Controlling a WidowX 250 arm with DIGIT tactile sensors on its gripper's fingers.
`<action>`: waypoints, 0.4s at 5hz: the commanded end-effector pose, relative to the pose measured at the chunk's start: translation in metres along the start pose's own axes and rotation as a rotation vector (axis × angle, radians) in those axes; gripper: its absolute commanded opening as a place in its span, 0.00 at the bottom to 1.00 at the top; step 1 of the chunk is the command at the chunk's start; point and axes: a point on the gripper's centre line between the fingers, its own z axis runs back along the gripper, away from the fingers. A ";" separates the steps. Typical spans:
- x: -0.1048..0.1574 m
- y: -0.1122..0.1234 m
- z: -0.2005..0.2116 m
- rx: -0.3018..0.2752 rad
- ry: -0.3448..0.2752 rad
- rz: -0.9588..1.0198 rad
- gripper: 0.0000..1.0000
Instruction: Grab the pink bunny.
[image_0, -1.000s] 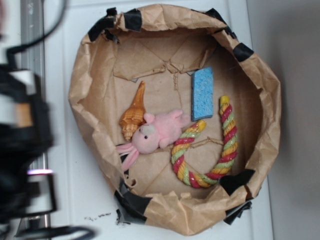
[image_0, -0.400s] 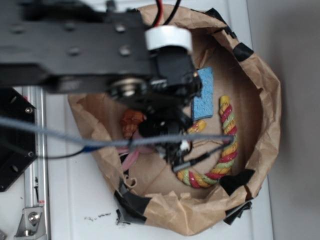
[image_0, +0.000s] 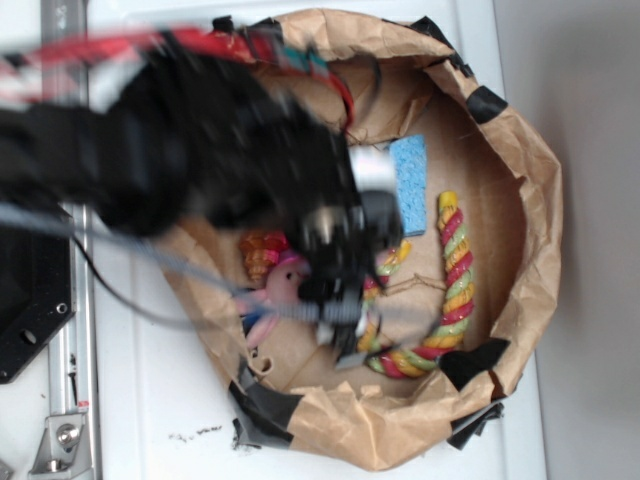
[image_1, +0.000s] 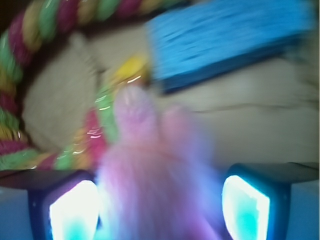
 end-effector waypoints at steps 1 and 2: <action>-0.008 -0.023 0.004 0.017 0.105 -0.150 0.00; -0.004 -0.013 0.055 -0.017 0.061 -0.157 0.00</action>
